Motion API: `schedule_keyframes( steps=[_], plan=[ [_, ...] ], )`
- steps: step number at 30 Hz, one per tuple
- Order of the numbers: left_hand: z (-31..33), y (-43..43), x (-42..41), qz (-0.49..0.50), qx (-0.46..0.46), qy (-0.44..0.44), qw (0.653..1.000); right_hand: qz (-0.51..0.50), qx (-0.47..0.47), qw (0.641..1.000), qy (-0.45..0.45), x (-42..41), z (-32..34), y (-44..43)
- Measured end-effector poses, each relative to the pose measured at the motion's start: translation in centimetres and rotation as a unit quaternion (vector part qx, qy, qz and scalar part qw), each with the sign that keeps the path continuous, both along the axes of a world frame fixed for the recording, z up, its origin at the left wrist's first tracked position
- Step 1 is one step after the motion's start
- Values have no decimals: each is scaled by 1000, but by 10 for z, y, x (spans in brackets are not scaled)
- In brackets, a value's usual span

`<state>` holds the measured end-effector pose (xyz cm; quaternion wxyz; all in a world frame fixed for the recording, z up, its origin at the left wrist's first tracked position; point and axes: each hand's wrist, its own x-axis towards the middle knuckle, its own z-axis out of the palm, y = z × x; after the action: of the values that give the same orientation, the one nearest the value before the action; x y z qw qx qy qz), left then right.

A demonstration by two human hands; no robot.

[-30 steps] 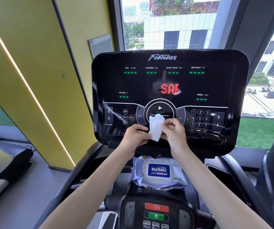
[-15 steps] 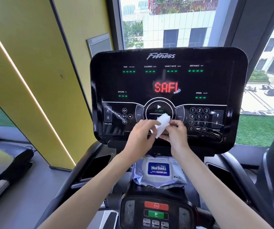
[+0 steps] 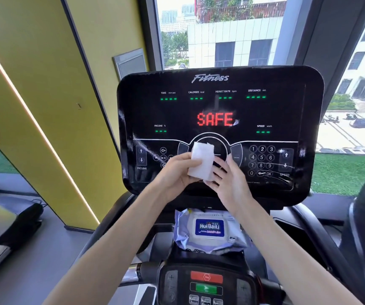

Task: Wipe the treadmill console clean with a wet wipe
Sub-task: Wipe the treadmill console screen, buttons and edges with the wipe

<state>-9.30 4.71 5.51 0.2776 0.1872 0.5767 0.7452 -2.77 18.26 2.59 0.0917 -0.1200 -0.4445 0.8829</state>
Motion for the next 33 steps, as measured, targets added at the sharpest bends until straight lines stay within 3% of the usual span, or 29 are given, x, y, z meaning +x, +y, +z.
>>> schedule_keyframes(
  steps=[3, 7, 10, 13, 18, 21, 28, 33],
  plan=[
    [3, -3, -4, 9, -45, -4, 999, 50, 27, 998, 25, 2, 0, -1],
    [-2, -5, -6, 53, -103, 38, 993, -14, 98, 995, -31, -1, -1, -5],
    [-8, -6, -4, 56, -201, 156, 966, -15, 148, 986, -78, -2, -3, -7],
    [-15, 1, 1, 127, -297, 355, 877, -14, 194, 975, -111, -3, -2, -14],
    [-34, 2, 9, 197, -340, 629, 671, -33, 171, 972, -156, -9, 1, -16],
    [-40, 2, 12, 166, -335, 693, 616, -38, 121, 982, -139, -4, 9, -13],
    [-46, 13, 19, 133, -342, 657, 659, -72, 74, 990, -96, 3, 12, -5],
    [-35, 22, 7, 98, -287, 522, 797, -58, 133, 989, -34, 11, 9, 4]
  ],
)
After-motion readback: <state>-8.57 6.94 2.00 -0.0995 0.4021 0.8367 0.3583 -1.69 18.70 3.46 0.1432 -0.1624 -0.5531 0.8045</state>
